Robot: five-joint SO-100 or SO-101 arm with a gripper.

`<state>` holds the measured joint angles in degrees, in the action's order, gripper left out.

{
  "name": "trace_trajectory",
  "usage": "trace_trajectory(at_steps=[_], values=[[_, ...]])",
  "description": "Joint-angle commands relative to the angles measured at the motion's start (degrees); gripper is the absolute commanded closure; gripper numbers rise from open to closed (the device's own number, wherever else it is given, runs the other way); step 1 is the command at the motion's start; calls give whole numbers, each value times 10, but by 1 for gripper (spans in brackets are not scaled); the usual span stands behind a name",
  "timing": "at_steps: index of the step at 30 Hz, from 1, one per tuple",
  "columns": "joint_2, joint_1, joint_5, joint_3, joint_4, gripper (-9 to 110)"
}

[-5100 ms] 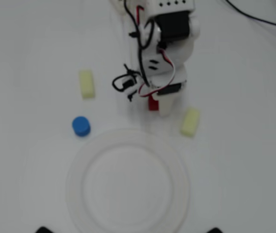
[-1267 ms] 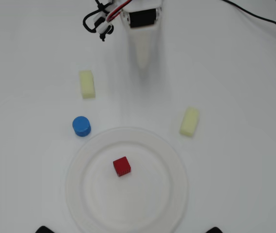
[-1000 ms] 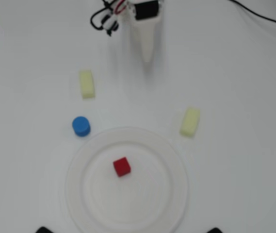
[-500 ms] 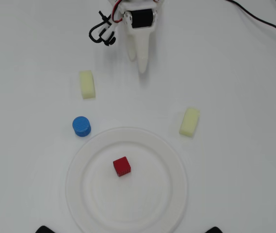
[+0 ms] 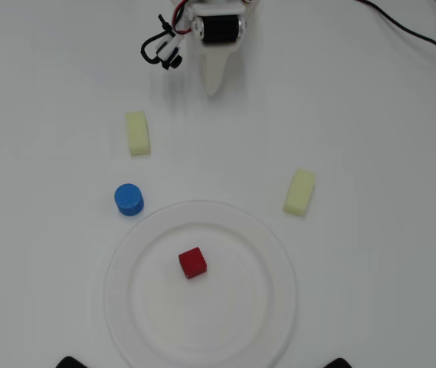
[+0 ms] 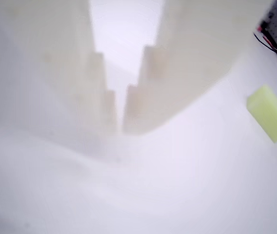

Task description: Grasp a red block and put it in the dish.

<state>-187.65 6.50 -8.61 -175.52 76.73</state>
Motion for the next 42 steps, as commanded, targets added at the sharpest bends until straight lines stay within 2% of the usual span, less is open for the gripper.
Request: trace_trajectory(at_steps=[1,42], values=[[-101,8,7,-55,42,101],[-101,5,15,-55,42,101]])
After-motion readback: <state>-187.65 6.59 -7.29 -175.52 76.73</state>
